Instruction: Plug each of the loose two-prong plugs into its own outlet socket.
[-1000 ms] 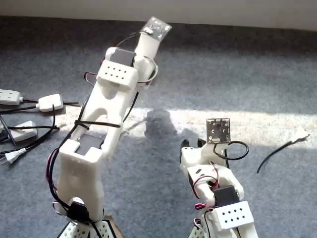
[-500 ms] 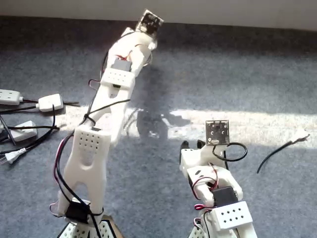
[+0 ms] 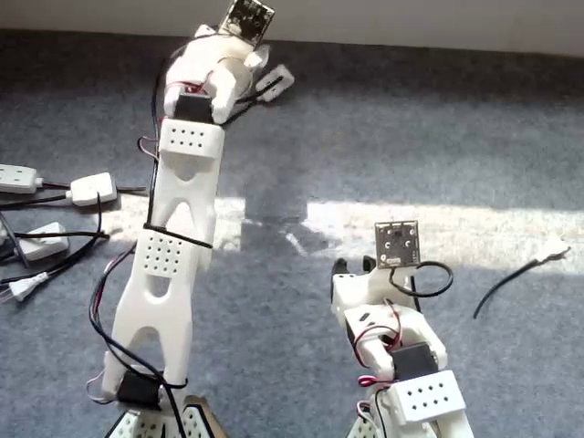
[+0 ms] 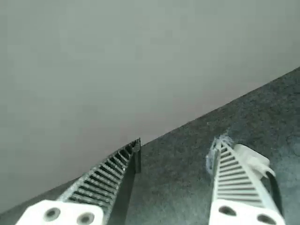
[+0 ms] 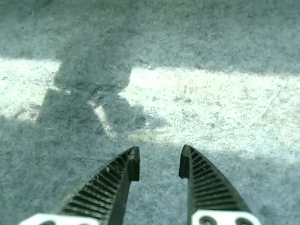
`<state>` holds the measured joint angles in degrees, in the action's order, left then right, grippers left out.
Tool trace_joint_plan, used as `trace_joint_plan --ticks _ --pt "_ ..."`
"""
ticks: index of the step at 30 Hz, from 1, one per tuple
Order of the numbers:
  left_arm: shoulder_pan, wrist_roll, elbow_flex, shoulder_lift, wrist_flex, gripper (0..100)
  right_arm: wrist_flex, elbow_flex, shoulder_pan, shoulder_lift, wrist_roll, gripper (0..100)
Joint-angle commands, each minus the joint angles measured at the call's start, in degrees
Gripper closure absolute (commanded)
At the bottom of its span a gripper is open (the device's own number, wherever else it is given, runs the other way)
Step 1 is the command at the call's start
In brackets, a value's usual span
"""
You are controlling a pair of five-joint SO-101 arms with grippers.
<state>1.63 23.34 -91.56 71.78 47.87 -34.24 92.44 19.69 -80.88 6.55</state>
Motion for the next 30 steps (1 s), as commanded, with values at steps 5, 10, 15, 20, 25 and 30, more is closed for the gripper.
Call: trace_joint_plan --ticks 5,10,15,20,25,30 --pt "-5.05 -0.53 -3.74 -11.65 10.46 77 2.24 -0.40 0.13 -0.31 -1.14 84.6" --pt "-13.32 -0.53 -3.65 -15.60 19.52 77 2.42 -0.40 0.22 -0.31 -1.14 84.6" --pt "-21.05 -0.53 -3.74 -17.80 39.47 77 5.49 1.71 0.22 -0.31 -1.41 84.6" --pt "-30.46 -4.92 -3.38 -20.00 54.07 77 6.90 3.12 0.31 -0.31 -1.41 84.6" --pt "-41.45 -13.45 -2.24 -19.30 53.71 77 6.99 3.21 0.31 -0.31 -1.49 84.6" --pt "-46.73 -20.57 2.51 -15.08 53.80 77 6.99 3.21 0.31 -0.31 -1.49 84.6"
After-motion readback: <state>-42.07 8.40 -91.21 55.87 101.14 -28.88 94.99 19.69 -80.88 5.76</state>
